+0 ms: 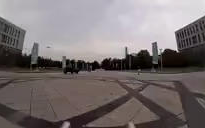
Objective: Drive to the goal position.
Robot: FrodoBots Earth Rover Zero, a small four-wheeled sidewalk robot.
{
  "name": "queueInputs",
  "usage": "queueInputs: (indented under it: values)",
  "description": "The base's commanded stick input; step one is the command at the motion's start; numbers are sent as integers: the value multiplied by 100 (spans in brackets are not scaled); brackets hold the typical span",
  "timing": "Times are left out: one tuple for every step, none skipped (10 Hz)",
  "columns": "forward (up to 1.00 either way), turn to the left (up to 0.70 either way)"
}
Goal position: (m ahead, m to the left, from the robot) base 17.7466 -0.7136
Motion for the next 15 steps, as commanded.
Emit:
queueInputs:
  values:
    - [60,0]
    - [60,0]
    - [60,0]
    - [60,0]
    - [60,0]
    - [60,0]
    - [60,0]
    - [60,0]
    - [60,3]
    - [60,14]
    - [60,15]
    - [60,15]
    - [60,12]
    - [60,2]
    - [60,0]
